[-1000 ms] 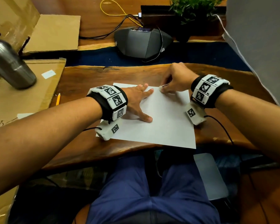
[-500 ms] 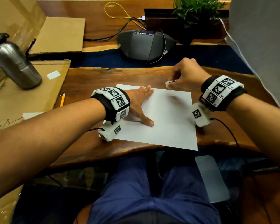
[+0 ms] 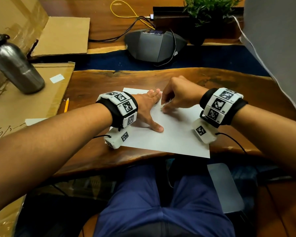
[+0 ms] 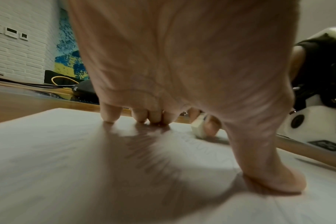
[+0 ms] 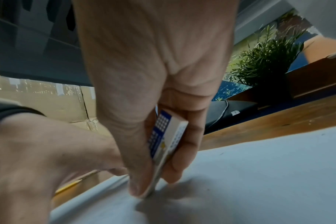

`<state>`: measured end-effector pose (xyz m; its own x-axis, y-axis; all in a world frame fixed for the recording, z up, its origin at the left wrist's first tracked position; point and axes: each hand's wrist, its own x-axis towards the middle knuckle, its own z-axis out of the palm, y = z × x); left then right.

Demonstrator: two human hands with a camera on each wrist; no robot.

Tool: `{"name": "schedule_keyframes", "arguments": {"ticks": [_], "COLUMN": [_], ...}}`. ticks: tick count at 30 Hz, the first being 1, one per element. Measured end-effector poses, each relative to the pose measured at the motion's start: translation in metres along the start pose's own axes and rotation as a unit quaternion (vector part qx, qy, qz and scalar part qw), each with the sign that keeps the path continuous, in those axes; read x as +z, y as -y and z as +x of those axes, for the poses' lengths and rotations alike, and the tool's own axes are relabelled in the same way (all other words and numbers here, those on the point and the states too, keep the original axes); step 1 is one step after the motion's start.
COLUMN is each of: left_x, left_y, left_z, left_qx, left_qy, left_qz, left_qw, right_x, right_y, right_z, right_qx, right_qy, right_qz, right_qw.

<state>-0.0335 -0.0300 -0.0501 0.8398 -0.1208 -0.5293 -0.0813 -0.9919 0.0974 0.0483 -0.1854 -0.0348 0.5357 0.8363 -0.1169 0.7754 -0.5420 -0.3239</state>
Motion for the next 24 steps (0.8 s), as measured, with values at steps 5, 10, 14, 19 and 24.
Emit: {"name": "schedule_keyframes", "arguments": {"ticks": [5, 10, 14, 19, 24], "left_x": [0.000, 0.000, -0.001, 0.000, 0.002], "left_y": [0.000, 0.000, 0.001, 0.000, 0.002], "left_z": [0.002, 0.002, 0.004, 0.002, 0.004], "left_qx": [-0.002, -0.004, -0.006, -0.008, -0.002], "left_qy": [0.010, 0.009, 0.019, 0.010, 0.008], "left_qz": [0.009, 0.010, 0.013, 0.006, 0.007], "left_qw": [1.000, 1.000, 1.000, 1.000, 1.000], "right_x": [-0.007, -0.004, -0.006, -0.013, -0.016], "right_y": [-0.017, -0.011, -0.008, -0.041, -0.026], "right_z": [0.011, 0.009, 0.000, 0.015, 0.010], "right_qx": [0.043, 0.031, 0.023, 0.122, 0.058], "right_qy": [-0.038, -0.016, 0.059, -0.073, -0.015], "right_qz": [0.013, 0.002, 0.021, 0.015, 0.007], "right_qw": [0.998, 0.999, 0.998, 0.990, 0.998]}}
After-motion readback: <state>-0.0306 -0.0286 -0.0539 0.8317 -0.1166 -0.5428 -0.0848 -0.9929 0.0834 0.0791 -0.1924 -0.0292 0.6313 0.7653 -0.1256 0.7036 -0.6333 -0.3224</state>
